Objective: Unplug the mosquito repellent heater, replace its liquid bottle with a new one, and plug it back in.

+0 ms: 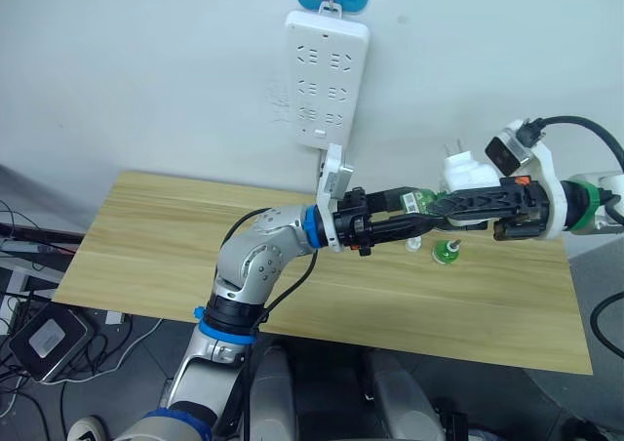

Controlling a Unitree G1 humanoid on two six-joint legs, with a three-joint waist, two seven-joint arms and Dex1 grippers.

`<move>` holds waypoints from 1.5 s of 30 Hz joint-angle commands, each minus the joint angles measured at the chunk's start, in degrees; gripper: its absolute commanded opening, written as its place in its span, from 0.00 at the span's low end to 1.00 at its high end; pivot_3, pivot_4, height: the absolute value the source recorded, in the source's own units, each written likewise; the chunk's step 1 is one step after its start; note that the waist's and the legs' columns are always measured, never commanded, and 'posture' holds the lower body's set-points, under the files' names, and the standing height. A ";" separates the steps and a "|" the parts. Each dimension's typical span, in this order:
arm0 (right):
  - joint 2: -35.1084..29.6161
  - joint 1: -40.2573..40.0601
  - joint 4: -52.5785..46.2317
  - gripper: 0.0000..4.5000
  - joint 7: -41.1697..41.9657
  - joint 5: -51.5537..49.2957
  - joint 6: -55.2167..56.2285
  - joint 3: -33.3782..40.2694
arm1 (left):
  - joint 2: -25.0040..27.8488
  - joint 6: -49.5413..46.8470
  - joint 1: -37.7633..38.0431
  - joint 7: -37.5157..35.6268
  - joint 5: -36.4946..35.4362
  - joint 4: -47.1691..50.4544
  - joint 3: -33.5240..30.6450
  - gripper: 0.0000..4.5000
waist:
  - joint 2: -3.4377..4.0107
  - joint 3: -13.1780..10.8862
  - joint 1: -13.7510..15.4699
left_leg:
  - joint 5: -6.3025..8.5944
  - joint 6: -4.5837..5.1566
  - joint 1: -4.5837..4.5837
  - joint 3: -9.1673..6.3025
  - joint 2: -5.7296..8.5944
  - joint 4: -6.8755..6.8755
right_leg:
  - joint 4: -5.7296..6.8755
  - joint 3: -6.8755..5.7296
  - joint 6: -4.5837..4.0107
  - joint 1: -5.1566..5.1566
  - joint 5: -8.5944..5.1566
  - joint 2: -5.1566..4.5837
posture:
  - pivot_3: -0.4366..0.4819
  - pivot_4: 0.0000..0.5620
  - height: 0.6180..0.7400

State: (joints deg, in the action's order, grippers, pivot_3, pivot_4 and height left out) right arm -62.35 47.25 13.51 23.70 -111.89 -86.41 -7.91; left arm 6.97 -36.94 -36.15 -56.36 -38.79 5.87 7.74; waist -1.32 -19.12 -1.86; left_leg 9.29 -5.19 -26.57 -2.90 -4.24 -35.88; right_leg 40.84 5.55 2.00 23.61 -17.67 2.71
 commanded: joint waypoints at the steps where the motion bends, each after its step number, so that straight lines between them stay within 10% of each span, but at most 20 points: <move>1: -2.12 -0.08 0.98 1.00 2.90 -1.11 -1.87 1.66 | -0.26 0.89 -0.86 -0.81 -1.93 2.05 -0.61 0.50 | 0.00 0.00 -0.05 | 0.00 0.00 0.00 0.00 0.00 0.00 | 0.00 0.00 0.00 0.00 0.00 0.00 | 0.42 0.55 1.00; 18: -13.02 -3.89 -6.98 1.00 13.77 -0.64 -4.68 -0.38 | 0.36 0.81 -0.98 -0.91 -1.93 1.79 -0.98 0.50 | 0.00 0.00 -0.02 | 0.00 0.00 -0.01 0.01 0.01 -0.01 | -0.03 0.02 0.06 0.01 -0.03 0.00 | 0.42 0.56 1.00; 22: -15.37 -11.08 -11.43 1.00 18.44 13.99 -3.73 5.01 | 0.97 0.53 -1.07 -0.69 -2.20 1.98 -1.70 0.50 | 0.00 0.00 0.13 | 0.02 0.02 -0.03 -0.02 0.00 0.03 | -0.09 -0.03 0.08 0.01 -0.05 0.00 | 0.42 0.56 1.00; 29: -5.69 -6.34 -2.12 0.56 22.35 39.86 12.04 5.23 | 3.21 -1.89 -0.03 -1.41 -3.91 4.16 -1.38 0.50 | 0.01 0.00 -0.98 | 0.01 0.02 0.08 0.08 -0.03 -0.12 | -0.01 0.09 0.17 -0.01 -0.03 0.00 | 0.42 0.55 1.00; 36: 8.36 -4.18 -3.10 0.01 16.66 37.84 7.12 12.79 | 4.33 -2.66 -0.70 -1.43 -4.54 3.99 -1.44 0.50 | 0.01 0.00 -1.14 | 0.00 0.01 0.05 0.02 -0.03 -0.08 | 0.04 0.04 0.06 -0.03 0.04 0.03 | 0.43 0.53 1.00; 45: 4.10 -9.89 -13.31 0.01 11.07 12.16 -3.34 17.95 | 4.96 -1.90 -1.02 -0.71 -3.58 2.84 -1.67 0.50 | 0.02 0.01 0.16 | 0.02 0.03 -0.03 -0.02 0.08 -0.04 | 0.01 -0.01 -0.02 -0.03 0.08 -0.06 | 0.42 0.52 1.00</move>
State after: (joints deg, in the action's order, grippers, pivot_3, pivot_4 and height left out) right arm -56.25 37.73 2.36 35.92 -92.32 -90.23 8.14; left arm 12.16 -39.52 -36.65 -56.89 -41.68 7.30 6.17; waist -1.30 -19.12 -1.70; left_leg 9.31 -5.16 -26.59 -2.91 -4.14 -35.96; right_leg 40.85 5.55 2.03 23.57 -17.61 2.64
